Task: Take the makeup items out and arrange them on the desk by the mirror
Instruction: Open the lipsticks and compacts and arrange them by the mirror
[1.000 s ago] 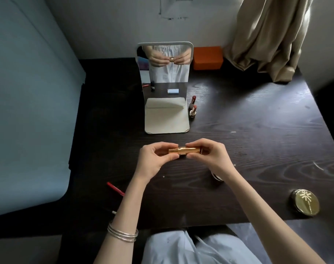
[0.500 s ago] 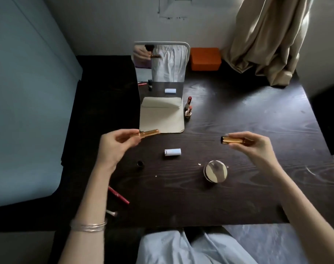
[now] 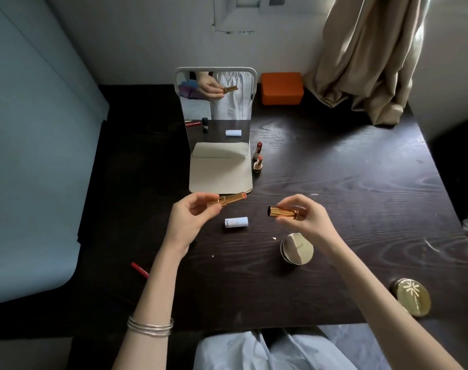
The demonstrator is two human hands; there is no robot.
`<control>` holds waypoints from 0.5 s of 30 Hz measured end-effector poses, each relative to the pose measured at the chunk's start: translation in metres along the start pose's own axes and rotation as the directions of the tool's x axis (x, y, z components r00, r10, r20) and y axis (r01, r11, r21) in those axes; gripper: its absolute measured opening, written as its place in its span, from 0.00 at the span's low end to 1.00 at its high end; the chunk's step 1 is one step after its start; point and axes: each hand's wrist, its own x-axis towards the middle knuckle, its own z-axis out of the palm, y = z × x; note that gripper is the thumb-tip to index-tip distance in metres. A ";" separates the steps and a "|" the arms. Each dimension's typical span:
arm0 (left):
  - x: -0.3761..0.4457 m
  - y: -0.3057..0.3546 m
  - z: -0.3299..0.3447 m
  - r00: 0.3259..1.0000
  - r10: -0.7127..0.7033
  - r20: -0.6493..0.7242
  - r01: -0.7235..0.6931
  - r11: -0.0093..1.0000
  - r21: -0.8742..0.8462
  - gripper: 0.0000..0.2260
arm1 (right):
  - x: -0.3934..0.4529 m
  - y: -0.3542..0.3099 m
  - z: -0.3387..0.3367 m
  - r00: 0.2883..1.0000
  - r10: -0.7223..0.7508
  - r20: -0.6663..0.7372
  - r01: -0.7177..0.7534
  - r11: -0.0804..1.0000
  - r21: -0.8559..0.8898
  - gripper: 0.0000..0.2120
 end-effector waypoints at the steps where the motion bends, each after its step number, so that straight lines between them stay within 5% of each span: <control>1: -0.001 -0.003 0.002 1.000 -0.007 0.013 0.007 1.000 -0.018 0.09 | 0.001 0.003 0.005 1.000 -0.005 0.006 0.005 0.999 -0.038 0.13; 7: -0.011 -0.022 0.011 0.987 -0.081 0.139 0.096 0.990 -0.099 0.14 | 0.002 0.033 0.042 0.990 -0.028 0.136 0.059 0.972 -0.229 0.16; 15: -0.022 -0.042 0.005 0.987 -0.107 0.123 0.082 0.979 0.187 0.13 | 0.004 0.065 0.071 0.994 0.008 0.108 0.054 0.830 -0.555 0.13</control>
